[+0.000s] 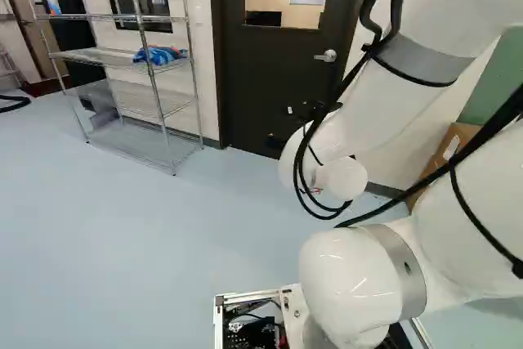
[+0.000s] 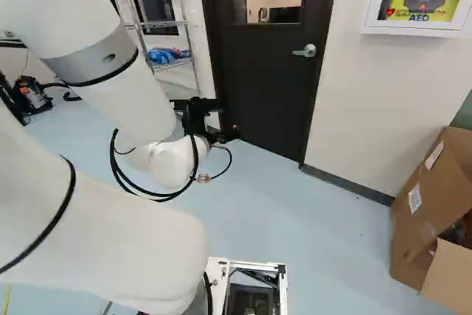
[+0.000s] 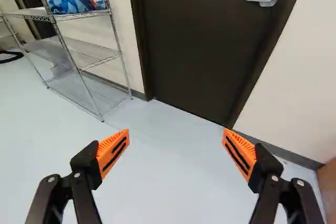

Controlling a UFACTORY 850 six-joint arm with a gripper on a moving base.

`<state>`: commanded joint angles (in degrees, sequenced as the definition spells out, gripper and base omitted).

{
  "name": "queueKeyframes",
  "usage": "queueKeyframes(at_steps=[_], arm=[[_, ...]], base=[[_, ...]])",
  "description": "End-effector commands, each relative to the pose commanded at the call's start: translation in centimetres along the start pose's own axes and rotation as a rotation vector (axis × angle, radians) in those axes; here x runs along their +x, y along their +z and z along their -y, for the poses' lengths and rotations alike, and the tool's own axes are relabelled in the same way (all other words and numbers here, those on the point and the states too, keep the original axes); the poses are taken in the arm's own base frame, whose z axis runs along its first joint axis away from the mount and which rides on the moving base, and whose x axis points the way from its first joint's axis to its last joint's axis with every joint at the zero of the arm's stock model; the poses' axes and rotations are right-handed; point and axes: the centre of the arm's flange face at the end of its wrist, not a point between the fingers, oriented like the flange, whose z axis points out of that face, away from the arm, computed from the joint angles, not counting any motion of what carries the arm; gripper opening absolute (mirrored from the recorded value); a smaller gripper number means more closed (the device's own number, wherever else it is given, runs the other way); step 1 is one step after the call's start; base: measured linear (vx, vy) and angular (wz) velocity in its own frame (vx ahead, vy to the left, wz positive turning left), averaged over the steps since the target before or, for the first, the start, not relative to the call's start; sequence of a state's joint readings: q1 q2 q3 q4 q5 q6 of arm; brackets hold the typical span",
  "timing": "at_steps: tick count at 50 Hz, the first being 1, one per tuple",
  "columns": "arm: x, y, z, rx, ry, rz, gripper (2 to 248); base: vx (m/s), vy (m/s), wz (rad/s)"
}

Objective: Open the door and move inside

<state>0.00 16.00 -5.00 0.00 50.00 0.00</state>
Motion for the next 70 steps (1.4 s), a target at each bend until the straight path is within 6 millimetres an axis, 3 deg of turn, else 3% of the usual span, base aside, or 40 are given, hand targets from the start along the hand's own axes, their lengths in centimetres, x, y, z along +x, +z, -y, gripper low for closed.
queueKeyframes(at_steps=[70], arm=[[0.0,0.0,0.0,0.0,0.0,0.0,247]], base=[[0.176,0.028,-0.201]])
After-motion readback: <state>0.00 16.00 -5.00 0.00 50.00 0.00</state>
